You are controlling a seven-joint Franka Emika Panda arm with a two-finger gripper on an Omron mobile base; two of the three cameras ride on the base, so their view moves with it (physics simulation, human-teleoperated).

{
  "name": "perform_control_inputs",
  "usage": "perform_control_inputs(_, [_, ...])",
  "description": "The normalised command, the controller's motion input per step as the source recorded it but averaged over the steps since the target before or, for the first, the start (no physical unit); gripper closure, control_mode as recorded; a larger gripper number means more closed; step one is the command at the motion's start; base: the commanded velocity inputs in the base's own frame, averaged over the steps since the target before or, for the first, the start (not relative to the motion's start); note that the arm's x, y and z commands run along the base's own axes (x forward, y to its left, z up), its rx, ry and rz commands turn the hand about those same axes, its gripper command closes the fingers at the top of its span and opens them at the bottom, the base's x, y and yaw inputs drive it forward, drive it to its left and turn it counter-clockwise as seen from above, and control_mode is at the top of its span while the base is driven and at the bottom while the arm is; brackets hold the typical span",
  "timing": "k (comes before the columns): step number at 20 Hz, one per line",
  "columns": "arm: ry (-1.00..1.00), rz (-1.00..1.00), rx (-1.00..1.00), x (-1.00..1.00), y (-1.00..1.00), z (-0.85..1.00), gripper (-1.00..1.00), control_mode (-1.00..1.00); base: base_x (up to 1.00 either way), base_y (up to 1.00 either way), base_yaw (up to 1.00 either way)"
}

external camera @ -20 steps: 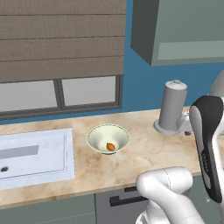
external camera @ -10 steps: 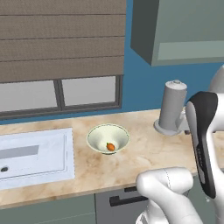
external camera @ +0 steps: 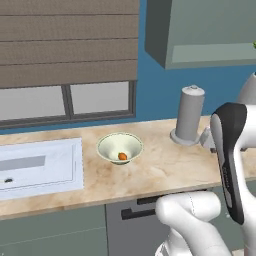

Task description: Pick the carrots from the cabinet and place them in one bowl. Pick the garlic from the sink and place it in the other bowl.

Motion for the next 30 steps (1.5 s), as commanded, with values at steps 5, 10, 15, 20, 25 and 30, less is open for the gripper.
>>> perform_control_inputs(5, [0.00,0.00,0.00,0.00,0.00,0.00,-1.00,1.00,0.11,-0.81,0.13])
perform_control_inputs(10, [0.00,0.00,0.00,0.00,0.00,0.00,-1.00,1.00,0.09,-0.90,0.18])
perform_control_inputs(15, [0.00,0.00,0.00,0.00,0.00,0.00,-1.00,1.00,0.23,-0.34,0.02])
perform_control_inputs(20, [0.00,0.00,0.00,0.00,0.00,0.00,-1.00,1.00,0.69,0.41,-0.13])
perform_control_inputs(25, [0.00,0.00,0.00,0.00,0.00,0.00,-1.00,1.00,0.86,-0.43,0.06])
perform_control_inputs(30, [0.00,0.00,0.00,0.00,0.00,0.00,-1.00,1.00,0.19,-1.00,0.41])
